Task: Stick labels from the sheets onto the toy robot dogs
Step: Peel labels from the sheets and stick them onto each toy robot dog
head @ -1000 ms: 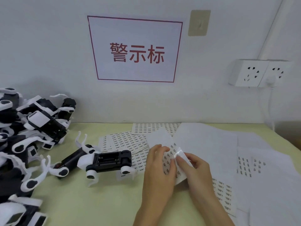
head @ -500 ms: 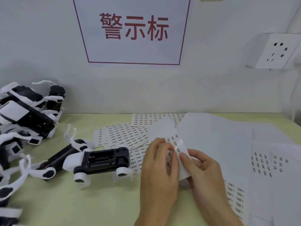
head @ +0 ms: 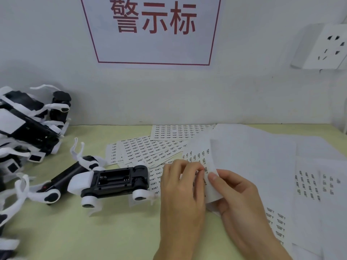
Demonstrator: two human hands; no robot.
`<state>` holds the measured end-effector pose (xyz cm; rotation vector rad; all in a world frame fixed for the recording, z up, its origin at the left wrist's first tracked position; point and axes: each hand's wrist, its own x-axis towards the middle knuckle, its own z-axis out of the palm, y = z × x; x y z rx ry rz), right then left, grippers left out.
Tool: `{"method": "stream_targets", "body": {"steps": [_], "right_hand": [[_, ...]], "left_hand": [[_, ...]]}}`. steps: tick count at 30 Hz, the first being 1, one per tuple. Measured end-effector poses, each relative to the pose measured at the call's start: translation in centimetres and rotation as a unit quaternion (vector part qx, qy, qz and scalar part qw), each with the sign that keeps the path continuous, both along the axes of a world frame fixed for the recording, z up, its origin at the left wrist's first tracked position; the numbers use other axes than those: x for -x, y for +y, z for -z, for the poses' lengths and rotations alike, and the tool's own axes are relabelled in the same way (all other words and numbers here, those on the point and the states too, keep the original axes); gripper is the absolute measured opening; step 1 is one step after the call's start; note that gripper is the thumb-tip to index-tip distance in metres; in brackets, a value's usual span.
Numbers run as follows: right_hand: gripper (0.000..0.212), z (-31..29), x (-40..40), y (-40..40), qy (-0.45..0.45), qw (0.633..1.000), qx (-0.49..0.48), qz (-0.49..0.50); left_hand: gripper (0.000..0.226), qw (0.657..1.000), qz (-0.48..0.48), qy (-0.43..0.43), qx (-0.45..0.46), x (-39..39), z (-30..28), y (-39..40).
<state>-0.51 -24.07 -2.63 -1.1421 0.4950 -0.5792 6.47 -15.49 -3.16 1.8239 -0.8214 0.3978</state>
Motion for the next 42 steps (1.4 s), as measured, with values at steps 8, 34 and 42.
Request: {"method": "stream_targets", "body": {"steps": [8,34,42], "right_hand": [[0.013,-0.55,0.10,0.37,0.055,0.987,0.132,0.072],[0.021,-0.40,0.08,0.75,0.075,0.971,0.208,0.095],[0.021,-0.48,0.22,0.70,0.066,0.967,0.231,0.088]], "left_hand": [[0.007,0.999,0.027,0.018,-0.002,0.28,-0.48,0.20],[0.013,0.995,0.015,0.104,0.004,0.22,-0.58,0.24],[0.012,0.993,0.043,0.112,0.020,-0.08,-0.81,0.51]]}}
